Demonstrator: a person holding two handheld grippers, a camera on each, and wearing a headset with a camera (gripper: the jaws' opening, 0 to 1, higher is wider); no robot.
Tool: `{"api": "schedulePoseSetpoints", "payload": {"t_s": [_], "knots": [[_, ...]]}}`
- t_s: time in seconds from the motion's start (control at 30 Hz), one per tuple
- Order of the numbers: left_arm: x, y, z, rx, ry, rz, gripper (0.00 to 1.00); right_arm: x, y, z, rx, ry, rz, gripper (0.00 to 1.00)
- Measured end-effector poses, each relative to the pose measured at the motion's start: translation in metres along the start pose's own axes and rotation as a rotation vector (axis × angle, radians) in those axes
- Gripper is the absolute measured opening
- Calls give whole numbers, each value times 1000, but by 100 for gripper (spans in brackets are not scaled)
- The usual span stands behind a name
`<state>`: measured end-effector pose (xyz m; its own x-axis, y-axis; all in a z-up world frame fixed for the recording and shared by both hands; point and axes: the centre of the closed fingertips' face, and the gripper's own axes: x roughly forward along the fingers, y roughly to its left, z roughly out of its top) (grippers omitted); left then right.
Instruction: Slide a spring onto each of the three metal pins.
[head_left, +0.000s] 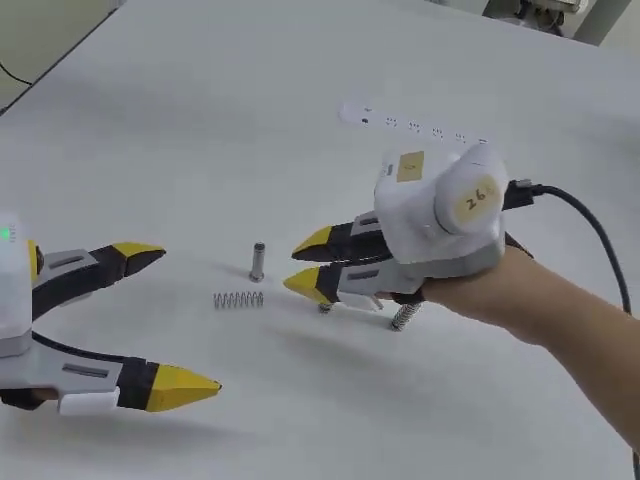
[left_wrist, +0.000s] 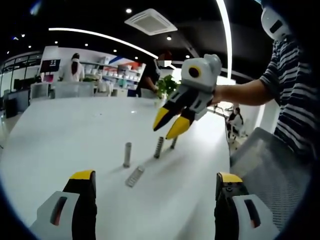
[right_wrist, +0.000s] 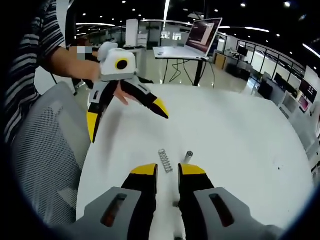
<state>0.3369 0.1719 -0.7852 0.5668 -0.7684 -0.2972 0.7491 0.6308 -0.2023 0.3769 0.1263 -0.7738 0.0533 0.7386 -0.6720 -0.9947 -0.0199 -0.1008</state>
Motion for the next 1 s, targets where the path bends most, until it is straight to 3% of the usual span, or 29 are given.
{"api": "schedulePoseSetpoints", "payload": {"t_s": [0.13,0.4,0.67,1.0], "knots": [[-1,-1,1,-2,-3,-1,97,6,3,6,-33,12,28,14],[-3,-1,2,1,-2,0,97,24,15,3,-159,112,102,13],[-4,-2,1,3,1,-1,97,44,15,-6,-160,157,135,13],[-5,-1,-1,1,4,4,97,60,10,-20,-172,217,140,12]]}}
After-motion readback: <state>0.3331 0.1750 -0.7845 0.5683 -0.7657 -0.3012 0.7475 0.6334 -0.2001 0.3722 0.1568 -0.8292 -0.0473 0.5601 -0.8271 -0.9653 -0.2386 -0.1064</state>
